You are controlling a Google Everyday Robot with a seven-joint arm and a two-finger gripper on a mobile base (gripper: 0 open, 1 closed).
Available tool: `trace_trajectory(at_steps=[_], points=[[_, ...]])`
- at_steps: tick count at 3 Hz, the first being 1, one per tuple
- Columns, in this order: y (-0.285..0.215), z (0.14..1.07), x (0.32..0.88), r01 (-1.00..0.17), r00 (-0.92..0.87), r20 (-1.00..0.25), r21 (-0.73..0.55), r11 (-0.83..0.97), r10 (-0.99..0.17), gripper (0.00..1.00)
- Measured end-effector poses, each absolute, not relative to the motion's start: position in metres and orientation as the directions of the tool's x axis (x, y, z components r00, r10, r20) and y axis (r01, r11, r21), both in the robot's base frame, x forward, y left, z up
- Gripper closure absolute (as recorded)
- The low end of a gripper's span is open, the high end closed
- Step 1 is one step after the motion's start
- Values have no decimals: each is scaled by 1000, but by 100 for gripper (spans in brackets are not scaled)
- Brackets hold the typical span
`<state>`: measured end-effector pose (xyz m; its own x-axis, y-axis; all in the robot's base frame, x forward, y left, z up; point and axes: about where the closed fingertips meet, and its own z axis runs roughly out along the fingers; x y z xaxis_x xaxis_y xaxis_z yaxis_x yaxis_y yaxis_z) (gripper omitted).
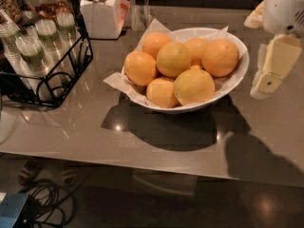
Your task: Pick orange from white bowl
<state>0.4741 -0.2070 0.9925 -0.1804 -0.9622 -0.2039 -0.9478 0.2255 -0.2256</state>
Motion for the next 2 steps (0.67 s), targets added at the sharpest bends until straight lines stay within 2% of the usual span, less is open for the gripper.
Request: trace_trajectory(at_steps=[1,2], points=[[-195,1008,512,-954,-122,-263,-234,186,-957,0],[-193,1020,521,-941,-113,-284,-277,195,-952,19]])
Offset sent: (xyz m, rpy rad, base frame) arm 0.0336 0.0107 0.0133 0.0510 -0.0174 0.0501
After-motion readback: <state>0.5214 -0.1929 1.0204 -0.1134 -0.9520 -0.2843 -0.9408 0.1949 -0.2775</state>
